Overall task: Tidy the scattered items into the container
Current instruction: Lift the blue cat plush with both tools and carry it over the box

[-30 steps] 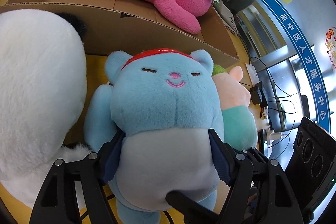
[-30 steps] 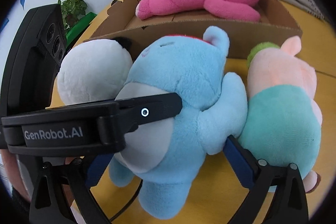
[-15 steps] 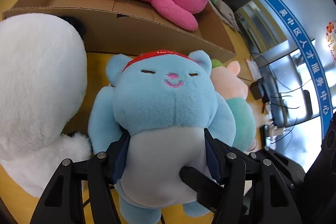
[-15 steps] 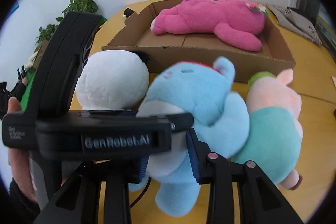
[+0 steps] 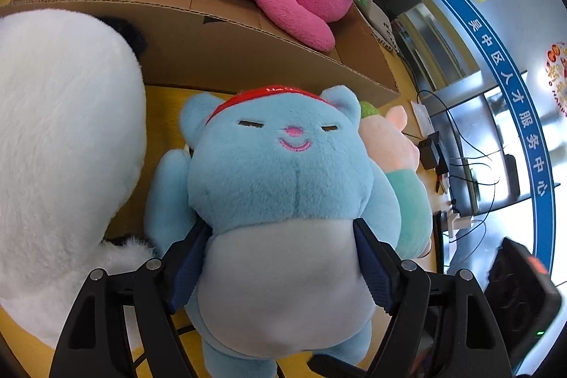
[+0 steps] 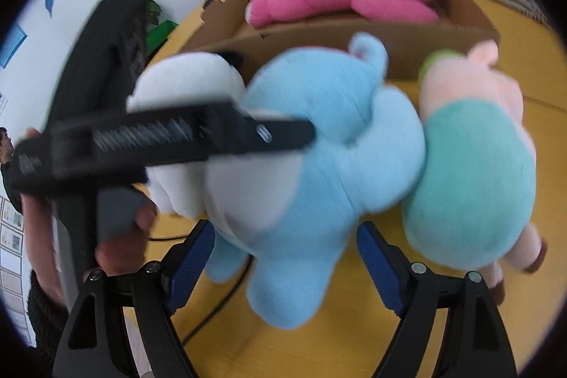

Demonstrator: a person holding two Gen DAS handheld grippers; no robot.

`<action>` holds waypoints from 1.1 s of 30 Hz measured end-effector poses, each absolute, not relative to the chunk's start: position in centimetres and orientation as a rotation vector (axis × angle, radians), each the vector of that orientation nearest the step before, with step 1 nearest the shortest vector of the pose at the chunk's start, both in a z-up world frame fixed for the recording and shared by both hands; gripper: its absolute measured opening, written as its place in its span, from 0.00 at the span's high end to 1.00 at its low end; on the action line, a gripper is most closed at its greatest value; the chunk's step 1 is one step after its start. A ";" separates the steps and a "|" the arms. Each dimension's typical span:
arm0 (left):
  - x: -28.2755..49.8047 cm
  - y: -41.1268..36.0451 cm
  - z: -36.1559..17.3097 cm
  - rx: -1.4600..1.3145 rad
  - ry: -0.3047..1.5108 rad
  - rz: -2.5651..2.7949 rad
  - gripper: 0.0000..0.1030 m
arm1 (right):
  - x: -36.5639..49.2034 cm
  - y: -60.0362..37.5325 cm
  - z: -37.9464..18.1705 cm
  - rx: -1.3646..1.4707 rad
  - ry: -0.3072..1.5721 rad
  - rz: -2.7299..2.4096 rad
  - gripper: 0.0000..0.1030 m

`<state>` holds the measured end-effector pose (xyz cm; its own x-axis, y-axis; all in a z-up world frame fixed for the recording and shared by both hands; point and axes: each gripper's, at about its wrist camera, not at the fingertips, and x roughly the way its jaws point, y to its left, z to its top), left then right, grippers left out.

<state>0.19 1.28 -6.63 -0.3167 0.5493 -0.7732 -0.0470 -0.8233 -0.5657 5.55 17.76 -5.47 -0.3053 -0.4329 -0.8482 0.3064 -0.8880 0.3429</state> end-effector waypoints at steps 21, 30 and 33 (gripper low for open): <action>0.3 1.0 -6.1 -1.504 -0.653 2.163 0.29 | 2.4 16.8 -6.7 1.418 -0.265 -2.089 0.41; 1.8 0.3 1.6 -1.297 -0.585 2.308 0.31 | 3.4 16.2 -1.2 1.161 -0.153 -2.159 0.43; 1.3 -0.2 4.9 -1.226 -0.523 2.378 0.31 | 3.1 15.9 1.2 1.063 -0.139 -2.165 0.43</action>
